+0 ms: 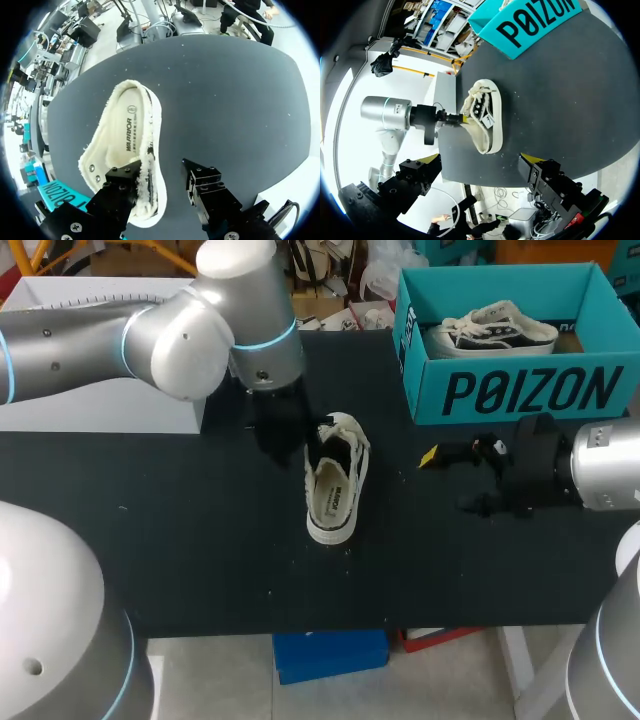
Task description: Take the shoe out of the shoebox, open the shoe tongue, remove and reinsert the insole, then place the shoe into the shoebox
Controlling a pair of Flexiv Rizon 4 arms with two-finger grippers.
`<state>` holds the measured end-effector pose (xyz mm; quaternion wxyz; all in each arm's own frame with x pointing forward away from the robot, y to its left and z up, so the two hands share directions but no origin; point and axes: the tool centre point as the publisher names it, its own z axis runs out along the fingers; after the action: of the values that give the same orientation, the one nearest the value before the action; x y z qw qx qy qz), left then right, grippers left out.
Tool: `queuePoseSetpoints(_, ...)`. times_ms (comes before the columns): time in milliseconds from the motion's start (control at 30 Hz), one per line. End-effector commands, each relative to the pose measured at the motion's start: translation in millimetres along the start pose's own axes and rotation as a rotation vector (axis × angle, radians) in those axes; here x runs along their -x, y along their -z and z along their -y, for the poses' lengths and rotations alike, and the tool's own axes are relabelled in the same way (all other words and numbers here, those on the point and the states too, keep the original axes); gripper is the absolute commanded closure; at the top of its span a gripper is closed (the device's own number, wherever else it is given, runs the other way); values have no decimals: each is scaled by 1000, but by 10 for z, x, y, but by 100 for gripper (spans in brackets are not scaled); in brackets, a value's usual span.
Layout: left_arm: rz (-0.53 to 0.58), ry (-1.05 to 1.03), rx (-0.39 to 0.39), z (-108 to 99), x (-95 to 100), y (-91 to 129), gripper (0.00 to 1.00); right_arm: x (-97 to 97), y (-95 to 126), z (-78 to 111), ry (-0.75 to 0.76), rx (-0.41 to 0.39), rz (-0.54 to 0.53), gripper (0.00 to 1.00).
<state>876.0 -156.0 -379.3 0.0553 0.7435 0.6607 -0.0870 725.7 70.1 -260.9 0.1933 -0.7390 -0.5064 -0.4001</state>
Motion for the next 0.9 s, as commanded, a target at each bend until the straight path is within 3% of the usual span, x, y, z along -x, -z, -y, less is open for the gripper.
queuePoseSetpoints(33, -9, 2, 3, -79, 40, -171, 54, -11, -19, 2, -1, 2, 3, 0)
queuePoseSetpoints(467, -18, 24, 22, -207, 37, -362, 60, -11, -19, 2, -1, 2, 3, 0)
queuePoseSetpoints(600, -35, 12, 30, -203, 65, -410, 100, -11, -19, 2, -1, 2, 3, 0)
queuePoseSetpoints(733, -59, -6, 50, -202, 70, -391, 100, -11, -19, 2, -1, 2, 3, 0)
queuePoseSetpoints(900, -41, -14, 51, -155, 72, -133, 100, -11, -19, 2, -1, 2, 3, 0)
